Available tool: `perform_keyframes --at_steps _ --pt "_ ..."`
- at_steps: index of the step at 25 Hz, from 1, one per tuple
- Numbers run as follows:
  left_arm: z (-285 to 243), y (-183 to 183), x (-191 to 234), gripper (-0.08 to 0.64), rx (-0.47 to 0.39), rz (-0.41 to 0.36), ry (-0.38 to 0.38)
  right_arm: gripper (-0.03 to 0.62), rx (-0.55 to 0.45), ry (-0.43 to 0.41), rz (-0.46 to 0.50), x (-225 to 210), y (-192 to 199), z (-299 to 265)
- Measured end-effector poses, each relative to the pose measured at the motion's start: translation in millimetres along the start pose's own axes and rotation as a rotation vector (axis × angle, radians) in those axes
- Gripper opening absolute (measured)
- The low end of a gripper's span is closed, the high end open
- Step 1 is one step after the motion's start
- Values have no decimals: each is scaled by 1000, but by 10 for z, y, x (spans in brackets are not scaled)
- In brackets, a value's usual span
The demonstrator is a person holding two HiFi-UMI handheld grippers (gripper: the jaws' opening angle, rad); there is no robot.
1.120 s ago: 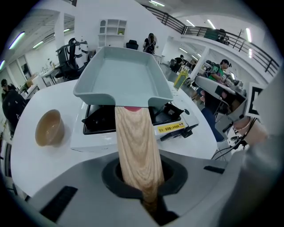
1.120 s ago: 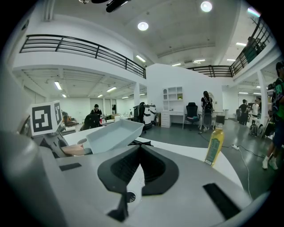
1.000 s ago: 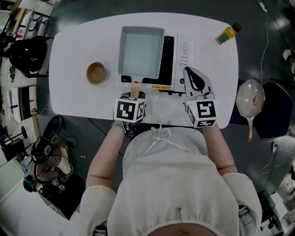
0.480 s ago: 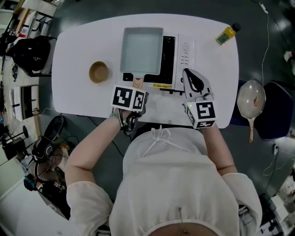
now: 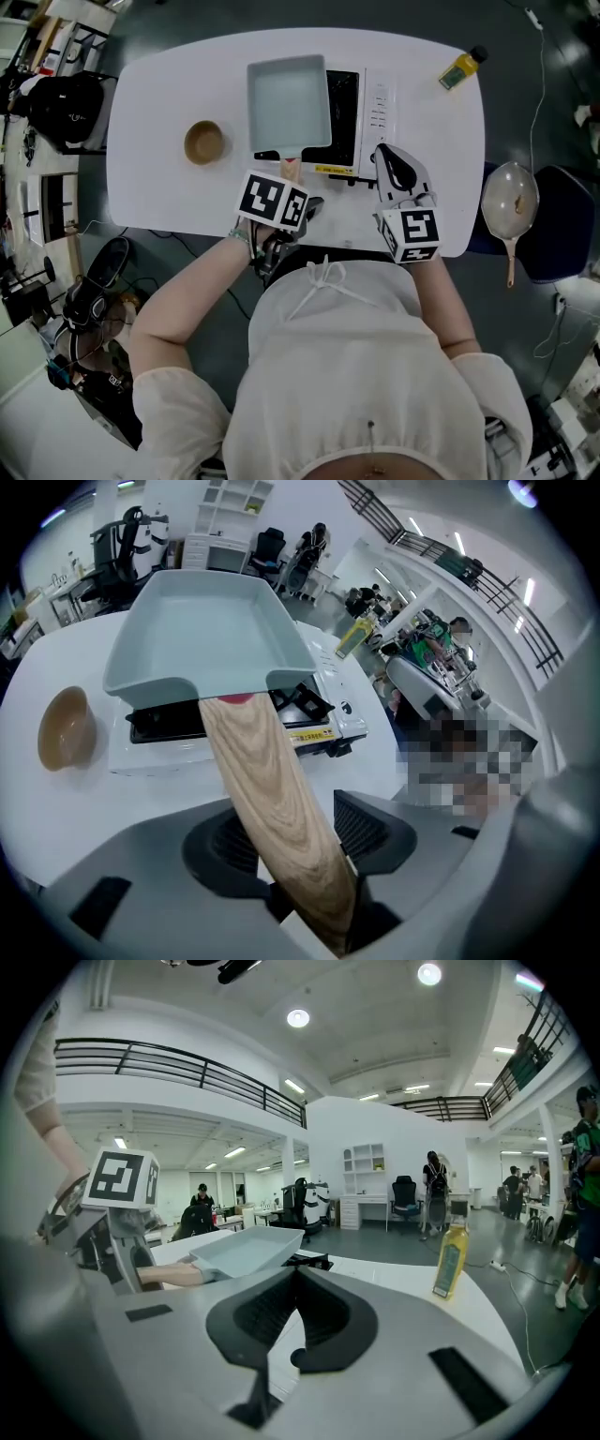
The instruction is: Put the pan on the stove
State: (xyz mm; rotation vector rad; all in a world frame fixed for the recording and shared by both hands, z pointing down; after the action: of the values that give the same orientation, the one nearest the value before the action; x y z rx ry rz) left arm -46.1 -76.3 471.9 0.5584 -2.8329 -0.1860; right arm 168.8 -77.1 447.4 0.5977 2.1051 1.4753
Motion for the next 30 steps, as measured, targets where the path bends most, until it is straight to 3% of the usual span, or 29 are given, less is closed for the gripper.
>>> perform_keyframes --at_steps 6,13,17,19,27,30 --pt "233 37 139 285 -90 32 -6 6 -3 23 20 158 -77 36" --pt "781 19 183 282 -273 -33 -8 6 -21 86 54 396 -263 102" --pt "1143 28 267 125 -418 -83 -91 6 -47 117 83 621 -412 171" --pt "1296 30 322 57 -485 -96 -94 6 -62 132 96 726 -492 206" --pt "1758 137 530 25 -785 -225 -103 6 -156 179 156 1116 -765 352" --pt "1917 223 623 25 -895 -239 -78 6 -184 197 180 1258 -859 426"
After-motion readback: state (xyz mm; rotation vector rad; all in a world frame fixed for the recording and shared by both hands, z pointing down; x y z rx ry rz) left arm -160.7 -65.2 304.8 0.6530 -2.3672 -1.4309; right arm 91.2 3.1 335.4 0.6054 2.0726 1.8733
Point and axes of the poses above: the fingertips, and each gripper's own axes: z backward along the fingers, x to its left, y out of its underside, the point moved 9 cm from there along z, backward along the fingers, and after that the axes turned 15 degrees about -y, right-handed, at the moved point
